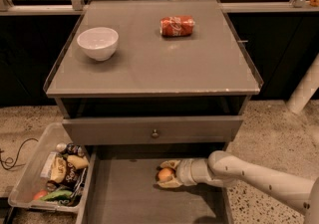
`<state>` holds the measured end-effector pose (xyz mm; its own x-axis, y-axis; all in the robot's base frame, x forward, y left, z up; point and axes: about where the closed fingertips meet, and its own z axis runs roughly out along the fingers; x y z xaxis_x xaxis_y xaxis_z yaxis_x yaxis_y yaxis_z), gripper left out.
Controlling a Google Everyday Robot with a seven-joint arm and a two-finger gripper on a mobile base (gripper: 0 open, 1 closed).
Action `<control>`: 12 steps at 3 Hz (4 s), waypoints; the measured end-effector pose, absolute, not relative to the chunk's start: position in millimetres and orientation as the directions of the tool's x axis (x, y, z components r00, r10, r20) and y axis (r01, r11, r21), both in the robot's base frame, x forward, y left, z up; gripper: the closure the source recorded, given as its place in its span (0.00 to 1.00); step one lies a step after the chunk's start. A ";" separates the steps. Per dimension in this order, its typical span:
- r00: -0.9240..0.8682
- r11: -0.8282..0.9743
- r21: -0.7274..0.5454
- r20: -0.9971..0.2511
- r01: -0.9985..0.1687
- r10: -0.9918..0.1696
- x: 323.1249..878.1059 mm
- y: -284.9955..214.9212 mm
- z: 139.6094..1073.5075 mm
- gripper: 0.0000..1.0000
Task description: Pick orange from middle drawer and place on counter
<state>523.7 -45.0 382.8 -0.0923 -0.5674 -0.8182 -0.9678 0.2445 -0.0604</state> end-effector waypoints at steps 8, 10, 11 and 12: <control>0.026 0.341 -0.370 -0.710 -0.864 -0.703 494.1 -195.2 766.1 1.00; 0.098 0.298 -0.419 -0.702 -0.858 -0.705 507.4 -196.3 821.2 1.00; 0.135 0.261 -0.454 -0.672 -0.852 -0.728 513.0 -188.5 837.1 1.00; 0.243 0.170 -0.534 -0.616 -0.828 -0.749 529.2 -162.6 885.0 1.00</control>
Offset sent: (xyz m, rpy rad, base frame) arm -0.0112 -0.0013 0.0524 -0.0341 0.0254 -0.0256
